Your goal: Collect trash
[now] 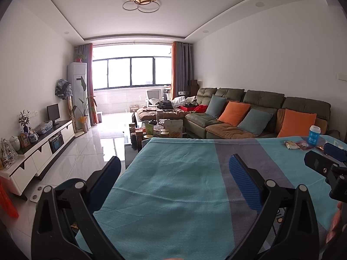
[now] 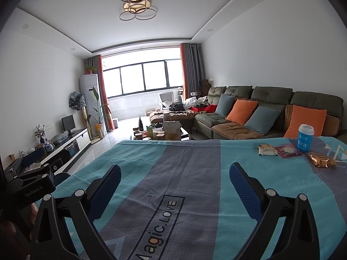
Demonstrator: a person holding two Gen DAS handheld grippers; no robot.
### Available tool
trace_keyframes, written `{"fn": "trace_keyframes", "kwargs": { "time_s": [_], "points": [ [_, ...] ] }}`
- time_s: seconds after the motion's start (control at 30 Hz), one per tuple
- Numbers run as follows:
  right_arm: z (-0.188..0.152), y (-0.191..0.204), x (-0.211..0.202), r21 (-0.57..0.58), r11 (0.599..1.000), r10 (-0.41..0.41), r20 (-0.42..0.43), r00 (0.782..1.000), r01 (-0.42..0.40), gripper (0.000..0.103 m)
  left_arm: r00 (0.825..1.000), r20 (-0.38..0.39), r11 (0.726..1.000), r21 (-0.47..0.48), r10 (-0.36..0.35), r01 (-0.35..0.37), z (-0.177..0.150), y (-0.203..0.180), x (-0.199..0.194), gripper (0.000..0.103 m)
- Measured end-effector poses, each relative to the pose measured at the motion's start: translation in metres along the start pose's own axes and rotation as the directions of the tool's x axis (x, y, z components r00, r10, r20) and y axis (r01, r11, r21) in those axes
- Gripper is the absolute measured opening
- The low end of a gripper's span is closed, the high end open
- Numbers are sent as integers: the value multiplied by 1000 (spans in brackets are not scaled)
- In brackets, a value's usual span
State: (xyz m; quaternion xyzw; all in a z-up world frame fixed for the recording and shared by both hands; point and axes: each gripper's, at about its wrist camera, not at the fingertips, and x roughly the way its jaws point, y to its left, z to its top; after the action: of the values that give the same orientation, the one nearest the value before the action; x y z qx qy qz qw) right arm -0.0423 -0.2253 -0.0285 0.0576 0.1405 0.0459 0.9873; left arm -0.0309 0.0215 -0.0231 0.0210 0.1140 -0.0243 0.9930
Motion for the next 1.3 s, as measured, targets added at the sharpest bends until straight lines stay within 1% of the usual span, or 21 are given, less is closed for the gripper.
{"fn": "trace_keyframes", "kwargs": {
  "time_s": [1.3],
  "points": [
    [-1, 3, 4, 5, 1000, 0, -4, 1000, 0, 96, 1000, -7, 1000, 6, -2, 2, -3, 0, 2, 98]
  ]
}}
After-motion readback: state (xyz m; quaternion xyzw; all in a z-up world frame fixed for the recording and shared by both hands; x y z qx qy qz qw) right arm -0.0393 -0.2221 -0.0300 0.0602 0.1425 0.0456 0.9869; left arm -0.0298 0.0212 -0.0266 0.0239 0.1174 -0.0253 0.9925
